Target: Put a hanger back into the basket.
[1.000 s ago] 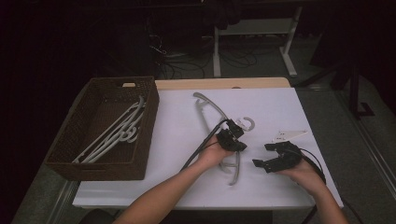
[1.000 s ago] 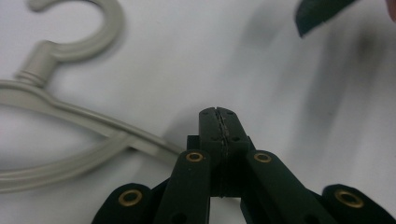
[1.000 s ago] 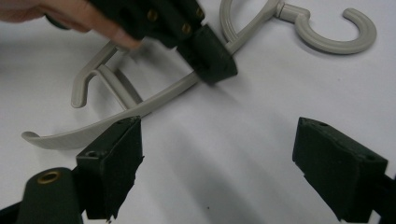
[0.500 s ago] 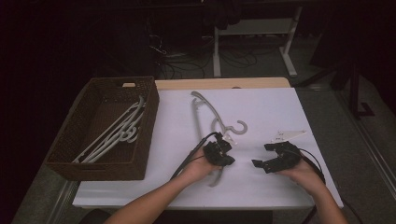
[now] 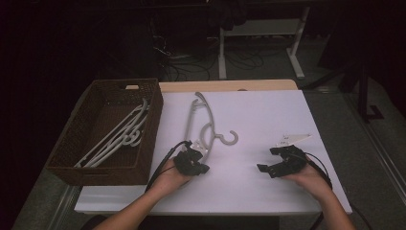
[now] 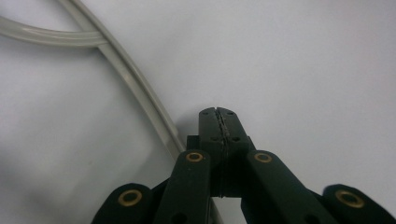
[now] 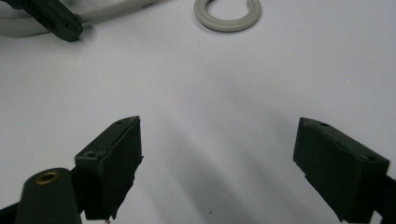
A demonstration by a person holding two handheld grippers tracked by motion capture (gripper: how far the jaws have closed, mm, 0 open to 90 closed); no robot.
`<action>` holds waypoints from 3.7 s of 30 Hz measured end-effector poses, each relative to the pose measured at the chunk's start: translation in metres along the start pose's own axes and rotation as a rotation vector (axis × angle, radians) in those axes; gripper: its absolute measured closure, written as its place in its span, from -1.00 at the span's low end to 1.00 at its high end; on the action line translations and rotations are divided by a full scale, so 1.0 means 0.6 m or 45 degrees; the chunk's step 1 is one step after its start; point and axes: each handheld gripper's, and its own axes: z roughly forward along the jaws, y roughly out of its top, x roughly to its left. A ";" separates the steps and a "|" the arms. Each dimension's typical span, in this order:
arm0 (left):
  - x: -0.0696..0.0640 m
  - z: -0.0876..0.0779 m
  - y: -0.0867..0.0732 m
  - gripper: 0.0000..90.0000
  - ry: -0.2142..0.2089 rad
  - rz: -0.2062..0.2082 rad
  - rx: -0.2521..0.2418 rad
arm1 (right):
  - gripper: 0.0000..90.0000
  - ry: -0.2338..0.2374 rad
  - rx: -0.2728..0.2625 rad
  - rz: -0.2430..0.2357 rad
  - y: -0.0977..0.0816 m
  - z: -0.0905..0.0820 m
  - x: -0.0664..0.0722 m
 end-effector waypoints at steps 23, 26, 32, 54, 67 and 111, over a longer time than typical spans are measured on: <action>0.194 -0.005 0.064 0.15 0.502 -0.346 -0.085 | -0.67 0.001 0.003 0.000 0.000 0.002 -0.001; 0.201 0.005 0.061 0.35 0.466 -0.359 -0.063 | -0.67 0.003 -0.002 0.003 -0.001 0.000 -0.002; 0.199 0.009 0.063 0.50 0.467 -0.365 -0.059 | -0.67 0.003 -0.001 0.003 -0.001 0.001 -0.002; 0.084 0.072 0.124 0.80 0.191 -0.089 -0.069 | -0.67 0.003 -0.003 0.003 0.000 0.000 -0.001; 0.042 0.070 0.137 0.46 0.073 -0.021 -0.137 | -0.66 -0.005 -0.021 0.006 0.004 -0.003 -0.003; -0.025 -0.002 0.020 -0.10 -0.248 0.284 -0.139 | 0.99 -0.347 0.137 0.115 0.151 0.144 -0.088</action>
